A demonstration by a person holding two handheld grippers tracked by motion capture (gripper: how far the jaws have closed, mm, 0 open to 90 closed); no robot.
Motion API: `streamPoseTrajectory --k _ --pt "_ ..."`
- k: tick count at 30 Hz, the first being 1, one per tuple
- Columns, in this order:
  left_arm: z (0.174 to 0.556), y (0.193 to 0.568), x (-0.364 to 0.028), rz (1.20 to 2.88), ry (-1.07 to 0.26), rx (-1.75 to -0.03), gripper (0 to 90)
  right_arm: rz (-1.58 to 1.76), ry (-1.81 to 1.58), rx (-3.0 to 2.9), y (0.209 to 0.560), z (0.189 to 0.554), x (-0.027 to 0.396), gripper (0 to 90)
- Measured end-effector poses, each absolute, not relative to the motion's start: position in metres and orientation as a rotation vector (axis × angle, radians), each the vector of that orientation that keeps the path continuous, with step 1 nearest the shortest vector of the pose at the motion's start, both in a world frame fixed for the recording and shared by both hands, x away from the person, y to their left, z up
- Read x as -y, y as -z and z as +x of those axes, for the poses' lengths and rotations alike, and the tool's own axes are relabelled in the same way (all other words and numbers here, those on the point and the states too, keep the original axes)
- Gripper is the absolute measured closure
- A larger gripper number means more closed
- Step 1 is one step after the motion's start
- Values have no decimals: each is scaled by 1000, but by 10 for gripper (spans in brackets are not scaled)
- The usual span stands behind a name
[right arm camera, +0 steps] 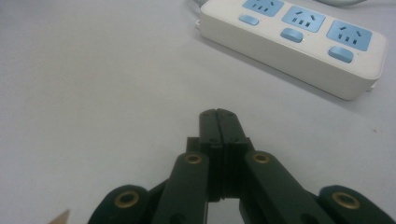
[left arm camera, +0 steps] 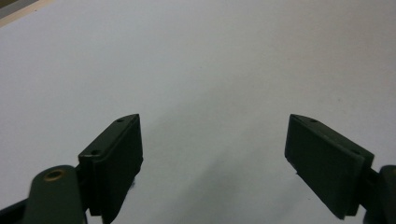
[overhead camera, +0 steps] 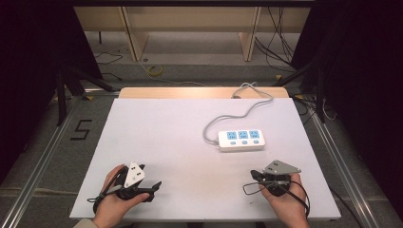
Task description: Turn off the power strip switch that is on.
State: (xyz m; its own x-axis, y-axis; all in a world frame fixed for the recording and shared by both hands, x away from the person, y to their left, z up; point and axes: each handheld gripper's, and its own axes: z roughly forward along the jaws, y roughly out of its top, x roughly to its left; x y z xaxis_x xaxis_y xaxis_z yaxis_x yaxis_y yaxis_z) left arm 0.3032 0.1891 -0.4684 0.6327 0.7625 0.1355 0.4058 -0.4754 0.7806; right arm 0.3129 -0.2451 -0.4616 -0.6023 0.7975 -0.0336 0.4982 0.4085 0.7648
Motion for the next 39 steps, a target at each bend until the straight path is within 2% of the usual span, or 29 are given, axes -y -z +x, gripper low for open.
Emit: streamPoseTrajectory --k 39 --pt "304 469 -187 2126 -624 -901 197 1145 -980 -2270 452 321 241 900"
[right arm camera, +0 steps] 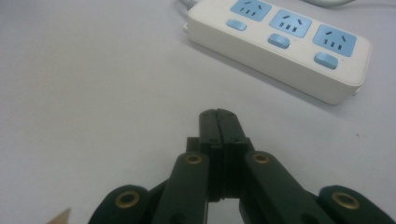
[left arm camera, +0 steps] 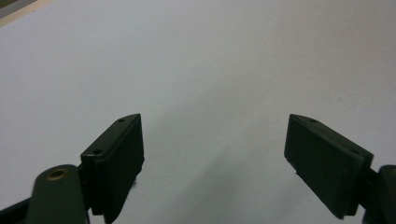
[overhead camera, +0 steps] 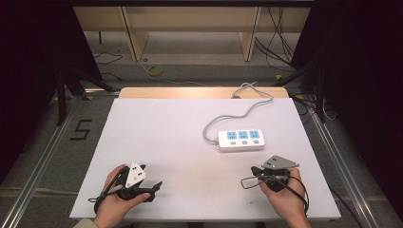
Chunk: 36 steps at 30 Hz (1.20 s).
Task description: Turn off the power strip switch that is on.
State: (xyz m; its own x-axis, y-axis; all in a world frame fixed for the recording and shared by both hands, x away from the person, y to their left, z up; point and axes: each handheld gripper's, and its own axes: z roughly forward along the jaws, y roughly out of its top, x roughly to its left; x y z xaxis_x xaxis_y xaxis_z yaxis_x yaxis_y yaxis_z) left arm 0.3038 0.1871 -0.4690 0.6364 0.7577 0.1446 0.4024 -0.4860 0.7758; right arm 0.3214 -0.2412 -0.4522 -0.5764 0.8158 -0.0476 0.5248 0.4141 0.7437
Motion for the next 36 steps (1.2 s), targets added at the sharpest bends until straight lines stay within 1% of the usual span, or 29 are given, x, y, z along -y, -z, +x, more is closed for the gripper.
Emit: streamPoseTrajectory --k 36 --pt "305 471 -186 2124 -608 -897 203 1156 -966 -2255 446 338 238 900"
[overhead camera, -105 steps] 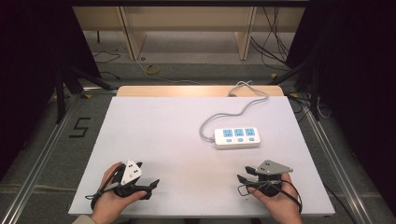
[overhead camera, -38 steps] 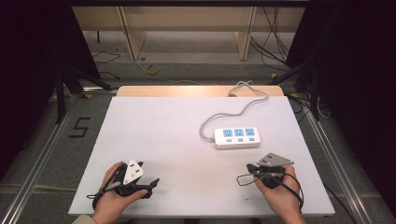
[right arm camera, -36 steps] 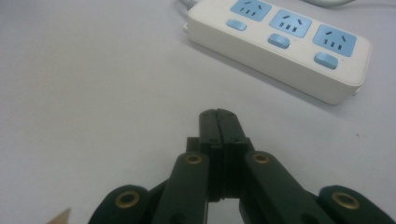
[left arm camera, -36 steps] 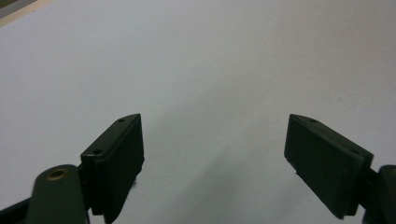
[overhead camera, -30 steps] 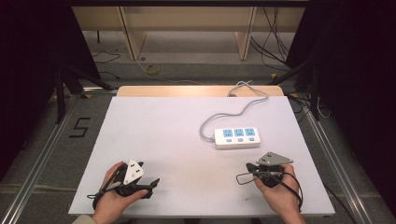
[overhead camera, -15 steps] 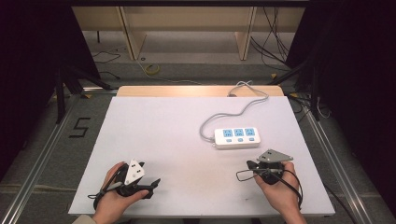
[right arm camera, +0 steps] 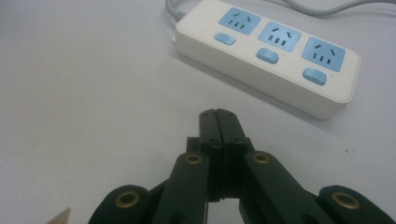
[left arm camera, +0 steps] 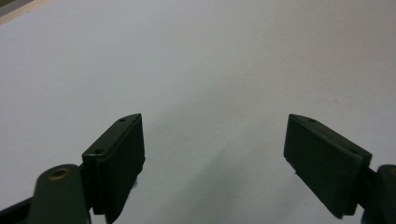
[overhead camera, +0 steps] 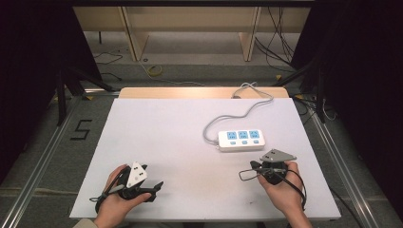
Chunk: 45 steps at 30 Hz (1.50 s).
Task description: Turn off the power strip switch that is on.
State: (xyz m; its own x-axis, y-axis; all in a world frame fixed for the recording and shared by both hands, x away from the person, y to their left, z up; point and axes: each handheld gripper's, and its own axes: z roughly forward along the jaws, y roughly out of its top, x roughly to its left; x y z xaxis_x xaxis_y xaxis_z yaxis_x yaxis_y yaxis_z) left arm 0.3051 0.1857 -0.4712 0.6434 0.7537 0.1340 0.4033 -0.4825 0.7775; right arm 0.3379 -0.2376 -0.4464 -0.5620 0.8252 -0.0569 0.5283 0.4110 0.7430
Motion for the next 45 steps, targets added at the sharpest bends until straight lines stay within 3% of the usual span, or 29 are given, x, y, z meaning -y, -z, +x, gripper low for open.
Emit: streamPoseTrajectory --k 45 --pt "312 469 -174 2143 -597 -853 209 1181 -955 -2233 437 358 235 900"
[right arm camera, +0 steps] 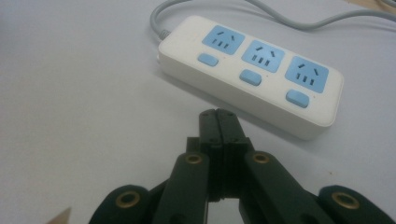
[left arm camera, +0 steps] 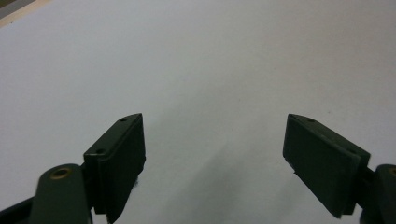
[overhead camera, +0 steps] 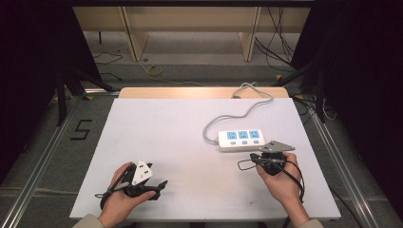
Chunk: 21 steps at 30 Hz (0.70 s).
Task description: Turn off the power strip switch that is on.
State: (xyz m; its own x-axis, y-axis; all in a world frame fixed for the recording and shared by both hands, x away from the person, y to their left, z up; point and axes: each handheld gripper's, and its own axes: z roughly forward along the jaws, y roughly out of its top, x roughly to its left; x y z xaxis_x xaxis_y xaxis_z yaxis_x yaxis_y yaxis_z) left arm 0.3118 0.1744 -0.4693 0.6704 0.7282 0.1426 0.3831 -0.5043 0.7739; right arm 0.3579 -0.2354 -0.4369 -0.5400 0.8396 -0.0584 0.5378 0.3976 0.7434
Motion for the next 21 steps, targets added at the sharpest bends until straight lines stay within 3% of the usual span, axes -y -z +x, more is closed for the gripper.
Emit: streamPoseTrajectory --k 21 --pt "312 470 -176 2141 -605 -863 211 1175 -942 -2260 431 367 228 900"
